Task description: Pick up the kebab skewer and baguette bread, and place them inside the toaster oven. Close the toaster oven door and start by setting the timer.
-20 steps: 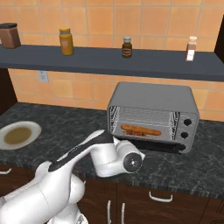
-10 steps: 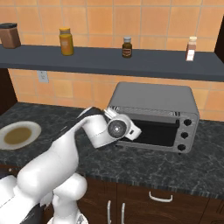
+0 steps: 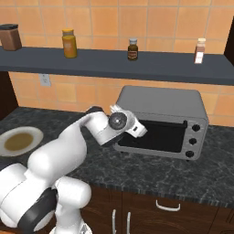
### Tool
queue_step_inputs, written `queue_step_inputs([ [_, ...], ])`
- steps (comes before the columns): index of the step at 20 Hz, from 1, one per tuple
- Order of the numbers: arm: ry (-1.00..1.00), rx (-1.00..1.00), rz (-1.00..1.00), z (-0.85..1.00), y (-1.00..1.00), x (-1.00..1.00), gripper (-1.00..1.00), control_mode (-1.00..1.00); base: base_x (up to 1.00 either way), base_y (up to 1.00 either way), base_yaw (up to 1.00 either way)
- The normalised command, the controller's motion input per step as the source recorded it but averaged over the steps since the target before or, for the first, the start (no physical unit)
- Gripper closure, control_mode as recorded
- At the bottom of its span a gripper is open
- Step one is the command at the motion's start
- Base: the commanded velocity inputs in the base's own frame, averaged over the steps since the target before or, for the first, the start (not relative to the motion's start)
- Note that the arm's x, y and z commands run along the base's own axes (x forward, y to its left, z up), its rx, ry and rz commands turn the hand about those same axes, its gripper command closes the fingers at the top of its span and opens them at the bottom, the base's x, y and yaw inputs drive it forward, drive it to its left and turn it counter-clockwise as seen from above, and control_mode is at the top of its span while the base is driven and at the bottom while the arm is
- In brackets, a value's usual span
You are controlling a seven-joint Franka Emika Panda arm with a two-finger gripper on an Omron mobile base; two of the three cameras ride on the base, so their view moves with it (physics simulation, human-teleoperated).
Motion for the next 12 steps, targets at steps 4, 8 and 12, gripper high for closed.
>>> queue_step_inputs([
  [4,0.08,-0.13,-0.13,0.00,0.00,0.41,-1.00,-1.00,0.00,0.00,0.00],
  [8,0.05,-0.09,-0.15,-0.02,0.08,0.09,-1.00,-1.00,0.00,0.00,0.00],
  [12,0.00,-0.05,-0.16,0.00,0.23,0.03,-1.00,-1.00,0.00,0.00,0.00],
])
